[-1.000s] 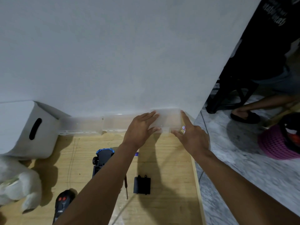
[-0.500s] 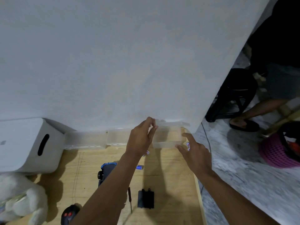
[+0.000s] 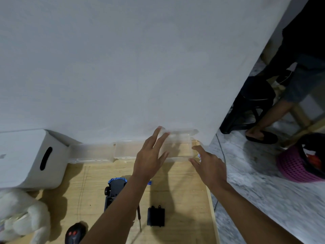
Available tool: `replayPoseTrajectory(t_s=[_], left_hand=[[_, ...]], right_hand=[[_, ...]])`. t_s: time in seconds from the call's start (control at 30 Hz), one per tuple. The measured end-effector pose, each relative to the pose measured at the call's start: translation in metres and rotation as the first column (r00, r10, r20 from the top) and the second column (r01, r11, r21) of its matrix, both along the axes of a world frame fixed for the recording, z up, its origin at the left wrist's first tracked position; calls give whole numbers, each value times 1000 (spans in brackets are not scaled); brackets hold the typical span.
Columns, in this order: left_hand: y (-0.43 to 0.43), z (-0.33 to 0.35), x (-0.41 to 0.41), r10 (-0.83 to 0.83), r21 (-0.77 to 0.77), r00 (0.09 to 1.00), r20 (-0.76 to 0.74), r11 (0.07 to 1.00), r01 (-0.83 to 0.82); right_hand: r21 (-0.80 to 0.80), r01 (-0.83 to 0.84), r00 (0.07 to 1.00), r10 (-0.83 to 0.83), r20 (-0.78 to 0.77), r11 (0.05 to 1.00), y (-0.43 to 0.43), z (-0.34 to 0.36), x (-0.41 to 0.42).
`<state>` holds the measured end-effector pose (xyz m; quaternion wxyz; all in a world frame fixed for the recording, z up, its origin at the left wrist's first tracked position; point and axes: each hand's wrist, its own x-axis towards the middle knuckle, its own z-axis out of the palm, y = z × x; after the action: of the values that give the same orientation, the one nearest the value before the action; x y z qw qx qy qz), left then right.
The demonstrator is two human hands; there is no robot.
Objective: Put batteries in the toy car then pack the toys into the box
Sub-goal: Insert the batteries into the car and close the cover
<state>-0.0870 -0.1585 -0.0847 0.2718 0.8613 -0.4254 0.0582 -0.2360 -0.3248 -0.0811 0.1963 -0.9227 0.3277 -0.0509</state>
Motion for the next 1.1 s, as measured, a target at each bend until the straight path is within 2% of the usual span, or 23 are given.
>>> replayPoseTrajectory(t_s=[0.2,0.3,0.4,0.47,0.53,0.67,0.77,0.93,1.1], left_hand=[[4,-4,7,-15,133,1000,-22,991,18],[5,-6,9,-8,148,999,-32,989,13],[5,-5,11,-14,171,1000,-8,985,15],[4,-5,13,-19,175,1000,-5,984,19],[3,-4,15,-21,181,1000,-13,983,23],[3,-4,18,-43,181,999,-34,982,49],[5,-4,22,-54,175,997,-62,982,64],[8,-6,24,-28,189,995,-92,981,45],[8,-10,24,-8,193,995,-95,981,27]], right_hand=[[45,-15,1000,15,7,999,-4,5,-1],[206,13,1000,-14,5,978,-12,3,1],[423,79,980,-149,135,903,-20,5,5],[494,55,963,-177,204,868,-22,16,13],[516,-12,970,-115,213,857,-22,26,29],[552,-143,989,96,113,822,-23,35,61],[505,-200,974,228,7,840,-24,36,77],[272,-352,875,418,-245,896,-21,26,100],[219,-441,804,491,-334,871,-15,14,109]])
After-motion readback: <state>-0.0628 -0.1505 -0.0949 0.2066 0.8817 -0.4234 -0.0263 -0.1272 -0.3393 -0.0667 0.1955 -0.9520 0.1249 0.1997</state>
